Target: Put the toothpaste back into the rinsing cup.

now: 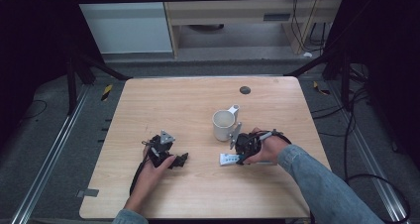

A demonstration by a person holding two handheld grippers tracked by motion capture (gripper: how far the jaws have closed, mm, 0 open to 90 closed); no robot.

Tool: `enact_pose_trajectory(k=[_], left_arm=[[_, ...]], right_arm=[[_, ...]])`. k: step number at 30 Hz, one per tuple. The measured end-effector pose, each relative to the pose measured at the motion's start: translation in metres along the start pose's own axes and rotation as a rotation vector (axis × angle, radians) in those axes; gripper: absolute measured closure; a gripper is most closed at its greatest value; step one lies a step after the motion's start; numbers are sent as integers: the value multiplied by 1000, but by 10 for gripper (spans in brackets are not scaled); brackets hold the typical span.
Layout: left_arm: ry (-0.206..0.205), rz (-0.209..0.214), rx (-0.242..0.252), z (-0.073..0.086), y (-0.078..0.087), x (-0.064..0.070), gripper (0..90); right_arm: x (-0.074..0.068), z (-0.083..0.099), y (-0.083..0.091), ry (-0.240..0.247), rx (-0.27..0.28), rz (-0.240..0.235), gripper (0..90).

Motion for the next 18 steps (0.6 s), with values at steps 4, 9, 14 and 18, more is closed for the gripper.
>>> enact_pose_trajectory(k=[4, 9, 14, 18], left_arm=[[0, 0, 0, 0, 0, 0, 0], [1, 0, 1, 0, 0, 0, 0], [0, 0, 0, 0, 0, 0, 0], [0, 0, 0, 0, 0, 0, 0]], right_arm=[[0, 0, 1, 0, -1, 4, 643], [0, -1, 2, -2, 5, 12, 683], [1, -2, 4, -9, 11, 13, 723], [1, -3, 7, -24, 24, 9, 762]])
Point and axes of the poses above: each handheld gripper's, and its own axes: y roughly backward along the jaws, z roughly out of its underside, x roughly to its right, the point moved 9 cm from there along -y, roughly forward along the jaws, and after that the axes turned 8 degrees about -y, right-handed, at the moved point
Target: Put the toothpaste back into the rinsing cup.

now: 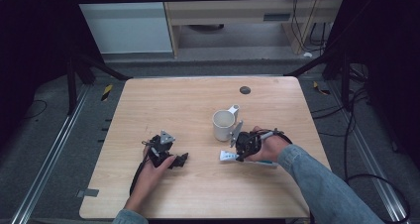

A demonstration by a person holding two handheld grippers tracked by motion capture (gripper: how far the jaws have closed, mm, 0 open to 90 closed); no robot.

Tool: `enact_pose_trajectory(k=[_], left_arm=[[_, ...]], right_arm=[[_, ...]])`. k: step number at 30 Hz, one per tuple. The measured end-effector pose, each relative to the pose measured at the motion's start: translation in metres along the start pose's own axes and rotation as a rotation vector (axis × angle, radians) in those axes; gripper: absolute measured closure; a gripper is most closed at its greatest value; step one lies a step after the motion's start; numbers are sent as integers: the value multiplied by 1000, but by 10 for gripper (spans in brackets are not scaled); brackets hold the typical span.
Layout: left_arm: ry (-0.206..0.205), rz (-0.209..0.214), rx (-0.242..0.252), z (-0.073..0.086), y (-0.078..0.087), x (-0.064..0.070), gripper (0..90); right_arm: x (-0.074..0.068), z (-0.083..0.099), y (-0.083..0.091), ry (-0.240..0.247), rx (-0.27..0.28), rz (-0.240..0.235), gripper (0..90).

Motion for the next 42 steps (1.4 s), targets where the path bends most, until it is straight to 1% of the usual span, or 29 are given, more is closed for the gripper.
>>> enact_pose_trajectory(k=[4, 11, 17, 19, 21, 23, 25, 26, 27, 30, 33, 34, 35, 36, 38, 42], left_arm=[[0, 0, 0, 0, 0, 0, 0], [0, 0, 0, 0, 0, 0, 0], [0, 0, 0, 0, 0, 0, 0], [-1, 0, -1, 0, 0, 0, 0], [0, 0, 0, 0, 0, 0, 0], [-1, 0, -1, 0, 0, 0, 0], [-1, 0, 0, 0, 0, 0, 0], [-1, 0, -1, 0, 0, 0, 0], [0, 0, -1, 0, 0, 0, 0], [0, 0, -1, 0, 0, 0, 0], [0, 0, -1, 0, 0, 0, 0], [0, 0, -1, 0, 0, 0, 0], [0, 0, 0, 0, 0, 0, 0], [0, 0, 0, 0, 0, 0, 0], [0, 0, 0, 0, 0, 0, 0], [0, 0, 0, 0, 0, 0, 0]], right_arm=[[0, 0, 1, -1, -1, -4, 773], [0, -1, 2, -11, -1, 8, 788], [2, 0, 5, -17, -1, 31, 794], [2, 0, 6, -17, 2, 30, 794], [3, 0, 9, -29, 14, 31, 795], [3, 0, 14, -31, 23, 34, 795], [3, 0, 16, -35, 27, 36, 795], [4, 1, 17, -28, 31, 40, 795], [3, 1, 20, -39, 34, 44, 796], [3, 2, 24, -39, 38, 44, 796], [4, 3, 30, -42, 46, 60, 796], [6, 4, 36, -45, 52, 67, 796], [6, 4, 36, -45, 52, 67, 796], [7, 5, 41, -53, 61, 75, 796], [8, 5, 43, -56, 64, 80, 796], [10, 6, 54, -69, 89, 97, 796]])
Point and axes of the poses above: each handheld gripper's, and its own axes: y roughly backward along the jaws, z roughly out of its underside, x roughly to its right, the point moved 9 cm from there along -y, roughly forward along the jaws, and after that the axes turned 8 degrees about -y, right-handed, at the moved point
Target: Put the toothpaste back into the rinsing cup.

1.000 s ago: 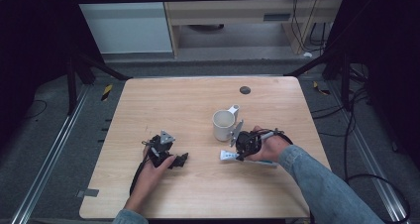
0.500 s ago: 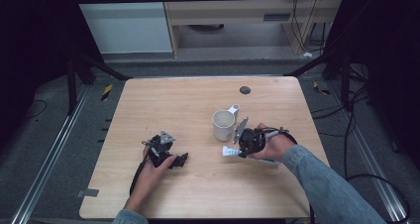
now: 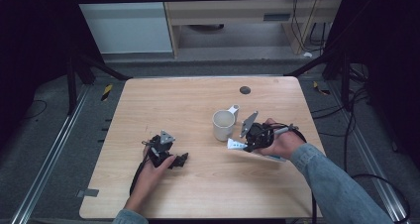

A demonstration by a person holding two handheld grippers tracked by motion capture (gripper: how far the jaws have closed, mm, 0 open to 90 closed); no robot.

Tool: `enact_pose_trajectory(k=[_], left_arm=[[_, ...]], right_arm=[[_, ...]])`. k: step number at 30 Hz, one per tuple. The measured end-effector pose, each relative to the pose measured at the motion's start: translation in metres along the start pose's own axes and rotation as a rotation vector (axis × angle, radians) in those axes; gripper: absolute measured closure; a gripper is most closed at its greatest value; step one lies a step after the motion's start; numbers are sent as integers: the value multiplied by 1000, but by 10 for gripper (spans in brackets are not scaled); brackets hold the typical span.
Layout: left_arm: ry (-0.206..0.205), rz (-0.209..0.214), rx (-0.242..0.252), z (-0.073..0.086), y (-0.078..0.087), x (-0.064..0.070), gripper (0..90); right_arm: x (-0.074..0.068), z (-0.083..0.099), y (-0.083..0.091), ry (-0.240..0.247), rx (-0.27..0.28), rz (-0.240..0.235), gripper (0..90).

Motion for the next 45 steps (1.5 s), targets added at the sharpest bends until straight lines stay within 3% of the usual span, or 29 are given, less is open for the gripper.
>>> enact_pose_trajectory(k=[16, 21, 45], left_arm=[[0, 0, 0, 0, 0, 0, 0], [0, 0, 0, 0, 0, 0, 0], [0, 0, 0, 0, 0, 0, 0]], right_arm=[[13, -5, 30, -73, 151, 55, 796], [16, -6, 39, -121, 192, 63, 796], [24, -12, 50, -185, 252, 72, 797]])
Point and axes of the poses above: each handheld gripper's, and its own axes: y roughly backward along the jaws, z roughly out of its underside, x roughly to its right, the point moved 9 cm from there along -y, roughly forward along the jaws, and after that the axes turned 8 degrees about -y, right-handed, at the moved point
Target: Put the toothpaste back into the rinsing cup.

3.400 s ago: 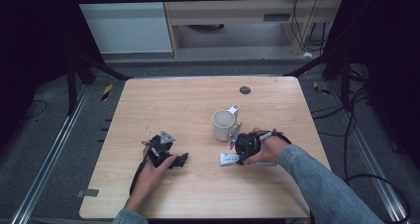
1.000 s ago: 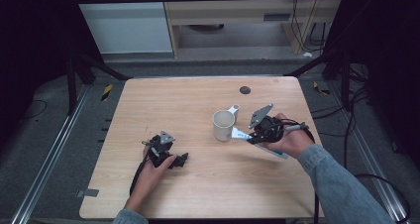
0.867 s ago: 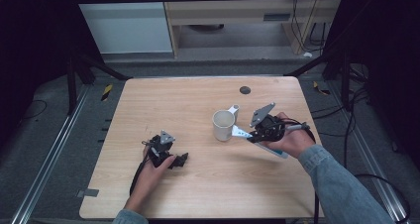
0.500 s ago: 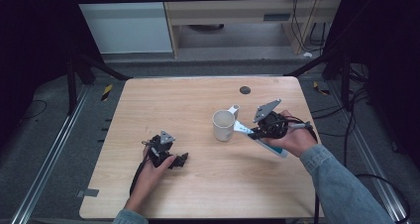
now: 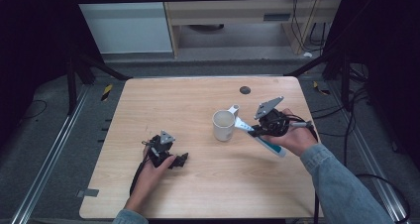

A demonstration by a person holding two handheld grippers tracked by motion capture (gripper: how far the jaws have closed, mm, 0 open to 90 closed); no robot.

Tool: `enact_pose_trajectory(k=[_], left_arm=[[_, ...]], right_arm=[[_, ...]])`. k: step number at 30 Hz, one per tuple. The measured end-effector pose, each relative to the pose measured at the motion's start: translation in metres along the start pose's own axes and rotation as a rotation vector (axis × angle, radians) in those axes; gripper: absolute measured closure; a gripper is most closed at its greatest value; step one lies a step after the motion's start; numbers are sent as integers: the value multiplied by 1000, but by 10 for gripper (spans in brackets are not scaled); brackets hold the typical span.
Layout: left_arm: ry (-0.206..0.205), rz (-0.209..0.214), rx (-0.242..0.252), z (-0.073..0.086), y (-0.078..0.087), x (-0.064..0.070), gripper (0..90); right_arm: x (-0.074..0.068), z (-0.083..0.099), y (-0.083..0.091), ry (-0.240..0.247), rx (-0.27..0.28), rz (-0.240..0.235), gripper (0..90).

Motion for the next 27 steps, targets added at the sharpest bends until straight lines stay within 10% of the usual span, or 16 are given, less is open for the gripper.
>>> enact_pose_trajectory(k=[27], left_arm=[[0, 0, 0, 0, 0, 0, 0]], right_arm=[[2, -24, 7, -94, 89, 91, 797]])
Point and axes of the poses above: each handheld gripper's, and its own axes: y roughly backward along the jaws, z roughly out of its underside, x roughly to its right, the point moved 9 cm from there along -y, roughly forward along the jaws, and after that the axes turned 8 degrees about -y, right-handed, at the moved point
